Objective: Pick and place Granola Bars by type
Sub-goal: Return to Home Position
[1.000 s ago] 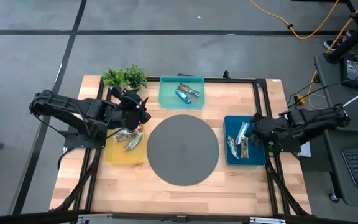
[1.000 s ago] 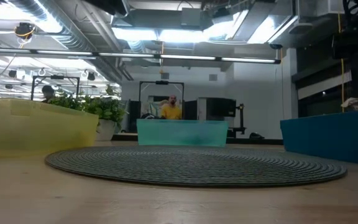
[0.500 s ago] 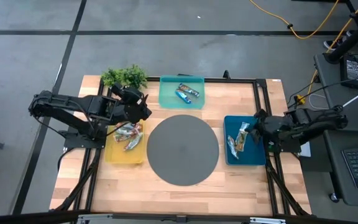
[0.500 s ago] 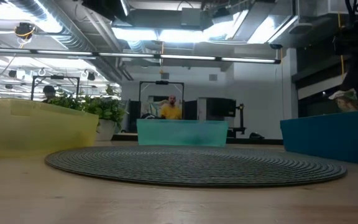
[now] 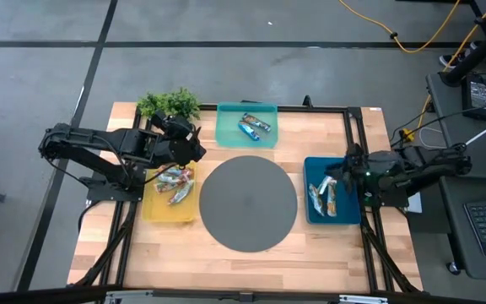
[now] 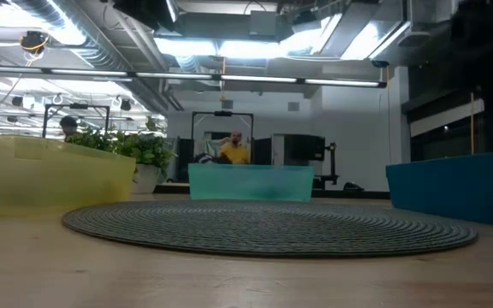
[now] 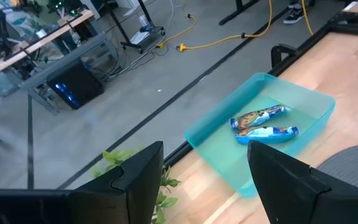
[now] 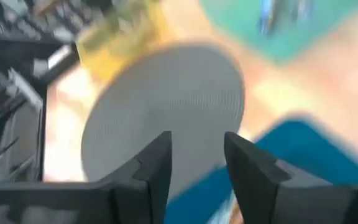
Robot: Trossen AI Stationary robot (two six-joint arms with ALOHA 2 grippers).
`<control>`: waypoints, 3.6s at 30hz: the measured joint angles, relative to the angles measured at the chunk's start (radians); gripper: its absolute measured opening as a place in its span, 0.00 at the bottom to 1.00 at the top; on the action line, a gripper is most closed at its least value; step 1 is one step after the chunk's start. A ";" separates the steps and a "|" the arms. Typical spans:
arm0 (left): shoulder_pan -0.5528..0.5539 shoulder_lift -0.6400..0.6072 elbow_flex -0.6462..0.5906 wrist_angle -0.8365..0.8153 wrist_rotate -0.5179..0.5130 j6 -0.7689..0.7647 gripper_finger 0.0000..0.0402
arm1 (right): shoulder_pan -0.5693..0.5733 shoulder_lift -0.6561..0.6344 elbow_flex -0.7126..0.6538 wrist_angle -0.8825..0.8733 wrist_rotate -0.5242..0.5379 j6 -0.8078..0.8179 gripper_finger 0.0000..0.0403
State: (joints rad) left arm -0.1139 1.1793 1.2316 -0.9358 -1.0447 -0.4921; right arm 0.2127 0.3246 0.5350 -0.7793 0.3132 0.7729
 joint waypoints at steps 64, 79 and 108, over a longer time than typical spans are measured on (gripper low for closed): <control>0.283 -1.160 -1.219 0.960 0.914 0.291 0.00 | -0.206 0.151 0.325 0.115 0.267 -0.804 0.03; 0.218 -1.063 -1.223 1.065 0.909 0.206 0.01 | -0.206 0.151 0.325 0.045 0.268 -0.806 0.01; -0.050 -1.177 -1.223 1.008 0.521 0.588 0.01 | -0.206 0.151 0.325 0.057 0.269 -0.822 0.01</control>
State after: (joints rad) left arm -0.1638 0.0025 0.0086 0.0720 -0.5234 0.0956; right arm 0.0067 0.4755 0.8597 -0.7222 0.5827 -0.0490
